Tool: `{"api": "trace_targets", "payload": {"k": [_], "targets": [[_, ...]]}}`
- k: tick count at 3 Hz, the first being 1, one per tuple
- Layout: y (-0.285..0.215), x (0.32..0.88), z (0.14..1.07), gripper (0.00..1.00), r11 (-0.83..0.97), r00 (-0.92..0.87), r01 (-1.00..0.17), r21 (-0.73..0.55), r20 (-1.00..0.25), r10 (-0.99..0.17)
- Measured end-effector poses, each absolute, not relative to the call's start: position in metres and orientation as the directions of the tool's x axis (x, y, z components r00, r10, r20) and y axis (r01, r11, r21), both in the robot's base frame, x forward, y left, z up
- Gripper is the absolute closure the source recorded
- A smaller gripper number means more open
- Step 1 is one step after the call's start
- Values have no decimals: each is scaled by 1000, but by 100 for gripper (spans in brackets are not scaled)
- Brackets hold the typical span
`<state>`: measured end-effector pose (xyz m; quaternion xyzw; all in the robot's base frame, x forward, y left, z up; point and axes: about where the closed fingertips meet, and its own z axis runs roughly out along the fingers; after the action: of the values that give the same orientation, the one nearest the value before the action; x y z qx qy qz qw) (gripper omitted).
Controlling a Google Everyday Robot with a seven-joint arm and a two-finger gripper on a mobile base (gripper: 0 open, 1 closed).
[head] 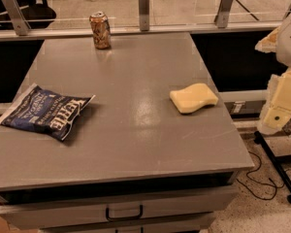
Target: Pick blue chip bag
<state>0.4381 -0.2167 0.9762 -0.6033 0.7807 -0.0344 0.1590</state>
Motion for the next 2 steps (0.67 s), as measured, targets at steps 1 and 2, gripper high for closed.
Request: {"api": "trace_targets", "payload": {"k": [1, 2], "targets": [[-217, 438, 976, 0, 270, -221, -931, -246, -207, -953], [-174, 461, 974, 0, 197, -125, -951, -238, -289, -949]]}}
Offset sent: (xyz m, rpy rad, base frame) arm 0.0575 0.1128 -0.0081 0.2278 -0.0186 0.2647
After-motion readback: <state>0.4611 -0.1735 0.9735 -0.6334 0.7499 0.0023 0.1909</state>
